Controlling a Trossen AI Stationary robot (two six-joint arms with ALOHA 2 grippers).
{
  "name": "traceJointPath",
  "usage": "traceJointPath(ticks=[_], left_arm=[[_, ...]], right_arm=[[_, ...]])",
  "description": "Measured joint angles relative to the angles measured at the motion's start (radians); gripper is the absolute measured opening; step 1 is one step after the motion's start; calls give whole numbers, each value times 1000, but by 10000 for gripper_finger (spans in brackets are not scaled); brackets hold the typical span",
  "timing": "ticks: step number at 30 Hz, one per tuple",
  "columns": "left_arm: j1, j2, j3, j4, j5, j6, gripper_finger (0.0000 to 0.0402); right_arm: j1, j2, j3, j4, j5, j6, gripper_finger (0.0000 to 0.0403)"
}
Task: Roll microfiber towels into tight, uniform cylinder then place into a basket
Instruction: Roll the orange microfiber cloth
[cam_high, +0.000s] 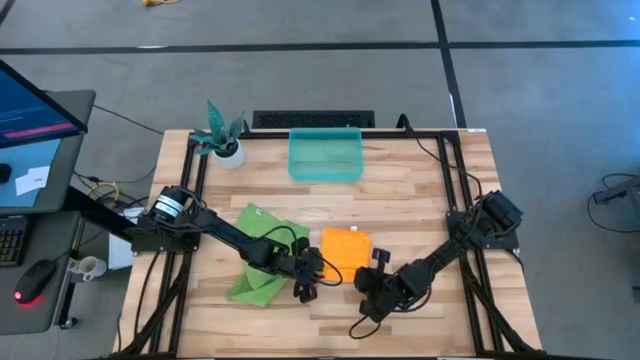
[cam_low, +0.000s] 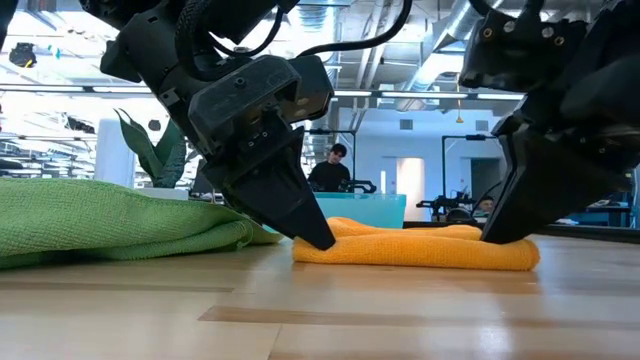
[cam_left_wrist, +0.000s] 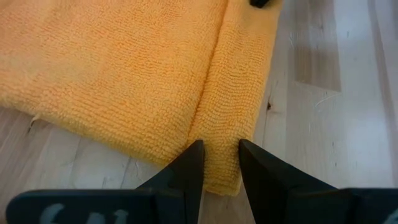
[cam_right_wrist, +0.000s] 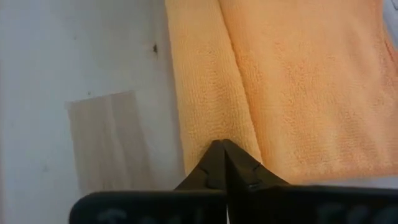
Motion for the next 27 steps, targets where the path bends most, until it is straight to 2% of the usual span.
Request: traceJointPath(ticks=[4, 14, 24, 27], left_arm=[[-1, 0, 0, 2, -6, 0, 107], [0, 0, 0, 3, -21, -4, 161], [0, 0, 0, 1, -20, 89, 164], [-1, 0, 0, 1, -78, 57, 165]], right_arm=[[-10, 0, 0, -8, -12, 0, 6], [-20, -1, 1, -40, -29, -6, 8], [-20, -1, 1, -42, -30, -10, 13], [-20, -1, 1, -45, -32, -10, 12]])
